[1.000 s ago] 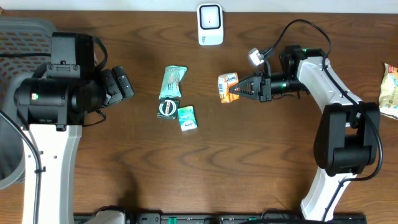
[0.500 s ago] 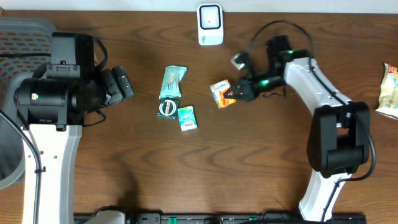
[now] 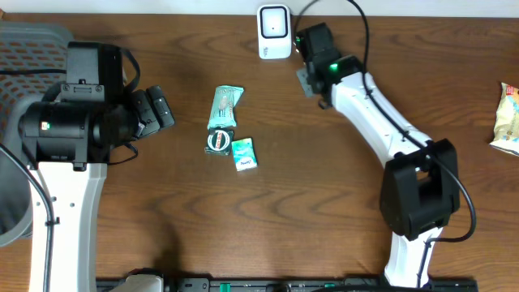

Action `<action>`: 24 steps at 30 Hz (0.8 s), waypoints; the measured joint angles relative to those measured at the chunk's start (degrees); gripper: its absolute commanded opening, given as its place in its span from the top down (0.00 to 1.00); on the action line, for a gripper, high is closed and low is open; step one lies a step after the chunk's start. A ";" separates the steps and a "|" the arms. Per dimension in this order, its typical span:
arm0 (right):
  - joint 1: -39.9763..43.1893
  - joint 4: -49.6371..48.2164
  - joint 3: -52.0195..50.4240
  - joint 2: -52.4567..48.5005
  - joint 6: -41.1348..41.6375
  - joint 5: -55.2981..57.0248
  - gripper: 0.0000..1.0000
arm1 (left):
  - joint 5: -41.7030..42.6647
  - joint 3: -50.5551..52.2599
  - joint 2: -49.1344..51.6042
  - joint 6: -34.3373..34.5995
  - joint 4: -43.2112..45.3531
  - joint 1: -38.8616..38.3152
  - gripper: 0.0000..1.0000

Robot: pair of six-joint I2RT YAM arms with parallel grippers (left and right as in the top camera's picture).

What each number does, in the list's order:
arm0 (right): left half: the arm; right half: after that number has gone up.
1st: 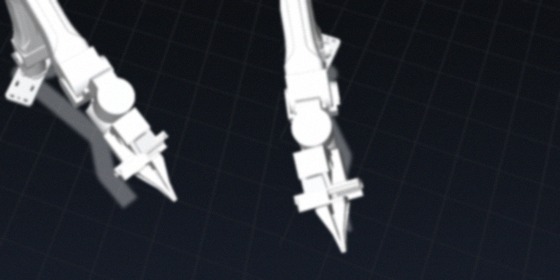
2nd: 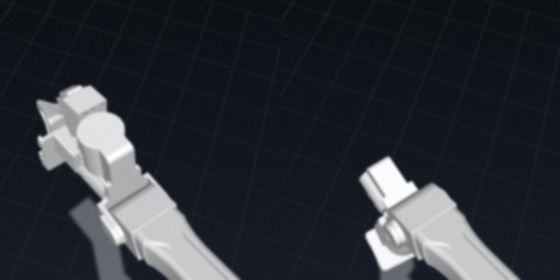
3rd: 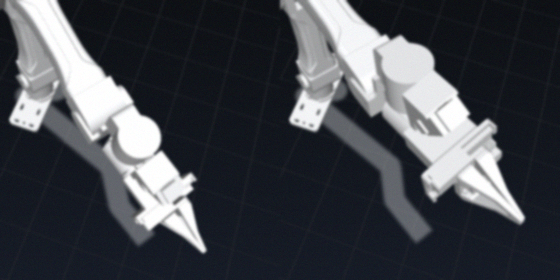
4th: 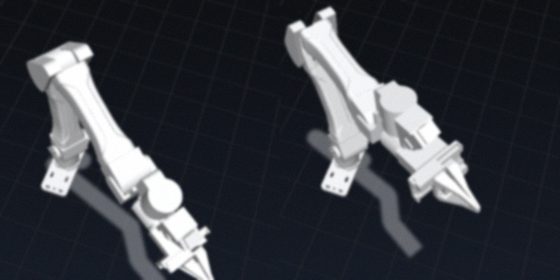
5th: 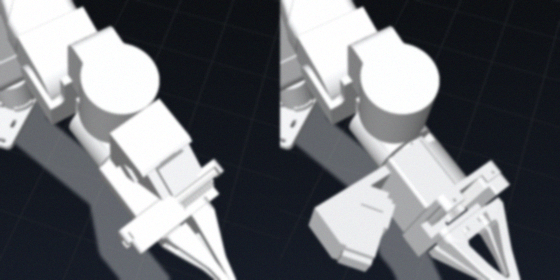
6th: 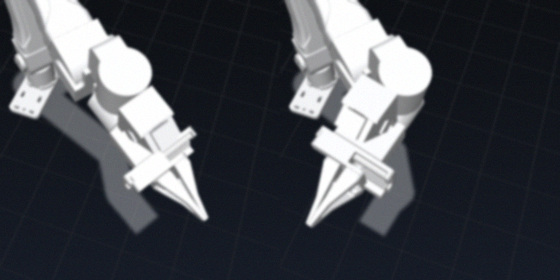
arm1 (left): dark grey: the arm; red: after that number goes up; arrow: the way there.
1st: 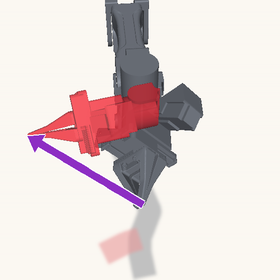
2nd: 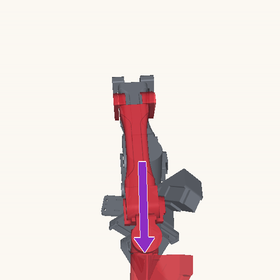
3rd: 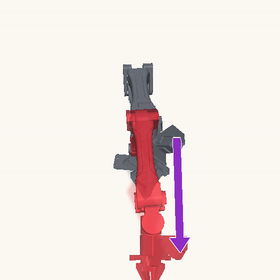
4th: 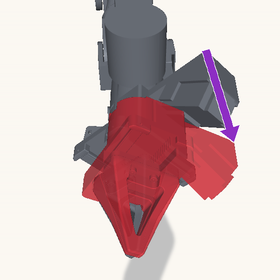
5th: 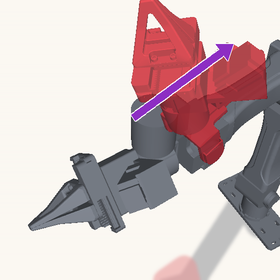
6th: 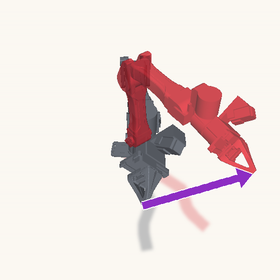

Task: Scan the item barcode
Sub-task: 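Lift the Kleenex pack and hold it against the scanner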

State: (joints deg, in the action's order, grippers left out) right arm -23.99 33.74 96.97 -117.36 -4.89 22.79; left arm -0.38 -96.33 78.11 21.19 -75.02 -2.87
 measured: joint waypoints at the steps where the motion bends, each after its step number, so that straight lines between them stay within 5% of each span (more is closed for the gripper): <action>1: -0.55 -1.86 0.02 0.00 -0.39 0.81 0.99 | 0.00 0.00 0.00 0.00 0.00 0.00 0.02; 7: -0.81 -5.11 2.38 -0.07 -1.27 -2.16 0.99 | 0.00 0.00 0.00 0.00 -0.02 0.00 0.02; 15: 0.15 -5.35 19.93 -3.37 -1.64 -8.24 0.99 | 0.00 0.00 0.00 0.00 0.00 0.00 0.02; 24: 0.61 -0.44 40.52 -19.32 -6.95 -10.03 0.99 | 0.00 0.00 0.00 0.00 0.00 0.00 0.02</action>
State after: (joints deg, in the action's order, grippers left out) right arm -23.38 33.30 137.49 -136.68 -11.84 12.75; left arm -0.38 -96.33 78.11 21.19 -75.02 -2.87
